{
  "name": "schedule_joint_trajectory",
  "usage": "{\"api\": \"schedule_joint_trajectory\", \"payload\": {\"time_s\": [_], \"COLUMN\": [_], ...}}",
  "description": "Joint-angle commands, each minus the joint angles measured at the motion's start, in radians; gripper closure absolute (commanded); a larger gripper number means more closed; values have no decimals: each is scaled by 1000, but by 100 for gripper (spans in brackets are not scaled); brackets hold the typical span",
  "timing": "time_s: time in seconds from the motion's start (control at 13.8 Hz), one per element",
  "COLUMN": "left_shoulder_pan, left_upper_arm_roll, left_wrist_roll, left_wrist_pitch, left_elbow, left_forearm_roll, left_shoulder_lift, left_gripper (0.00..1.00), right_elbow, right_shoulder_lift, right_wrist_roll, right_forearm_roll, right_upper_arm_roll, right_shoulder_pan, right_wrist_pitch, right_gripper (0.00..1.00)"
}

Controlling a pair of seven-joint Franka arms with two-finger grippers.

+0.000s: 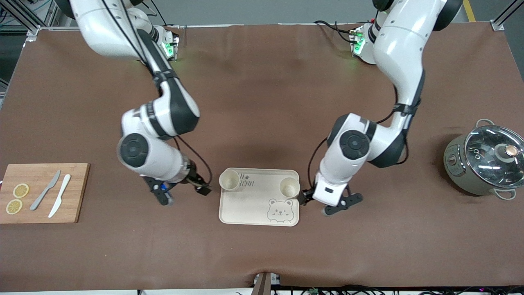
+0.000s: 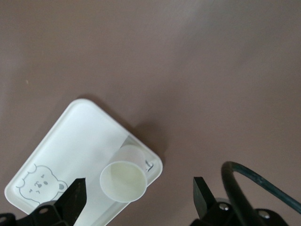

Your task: Place white IKEA cup upright on tray with both arms

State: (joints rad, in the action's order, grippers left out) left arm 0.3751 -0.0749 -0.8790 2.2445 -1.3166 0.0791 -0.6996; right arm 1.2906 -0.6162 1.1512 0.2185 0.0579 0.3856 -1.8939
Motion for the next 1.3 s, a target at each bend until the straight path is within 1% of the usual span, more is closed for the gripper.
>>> {"api": "schedule_joint_trajectory", "payload": {"time_s": [0.0,0.14,0.22,0.36,0.51,0.58,0.8,0.87,0.94,1.01,1.16,1.23], "left_shoulder_pan": [-40,-96,-119,-180,-243,-274,-356,-387,-406,-410,-479,-496], "left_upper_arm_roll": [9,6,6,7,7,7,7,6,4,7,3,3], "left_wrist_roll": [49,136,191,230,232,236,365,388,402,428,544,583], "left_wrist_pitch": [-144,-256,-307,-403,-486,-525,-623,-679,-703,-709,-718,-718], "left_elbow": [-33,-33,-33,-33,-33,-33,-32,-33,-33,-33,-49,-49], "left_forearm_roll": [34,34,30,30,34,34,22,19,18,19,8,-5], "left_shoulder_lift": [136,216,251,323,380,409,485,505,520,531,560,562], "left_gripper": [0,0,0,0,0,0,0,0,0,0,0,0], "right_elbow": [9,10,13,38,74,84,107,121,140,171,200,217], "right_shoulder_lift": [79,119,142,186,229,245,283,300,320,347,409,439], "right_wrist_roll": [-82,-181,-223,-353,-506,-586,-790,-826,-852,-919,-1113,-1146], "right_forearm_roll": [-13,-19,-24,-50,-74,-105,-119,-122,-122,-122,-122,-126], "right_upper_arm_roll": [-18,-17,-17,-17,-15,-17,-17,-17,-15,-17,-15,-15], "right_shoulder_pan": [-69,-108,-137,-200,-263,-287,-359,-373,-392,-413,-436,-436], "right_wrist_pitch": [73,160,180,231,240,240,237,233,233,231,255,274], "right_gripper": [0,0,0,0,0,0,0,0,0,0,0,0]}}
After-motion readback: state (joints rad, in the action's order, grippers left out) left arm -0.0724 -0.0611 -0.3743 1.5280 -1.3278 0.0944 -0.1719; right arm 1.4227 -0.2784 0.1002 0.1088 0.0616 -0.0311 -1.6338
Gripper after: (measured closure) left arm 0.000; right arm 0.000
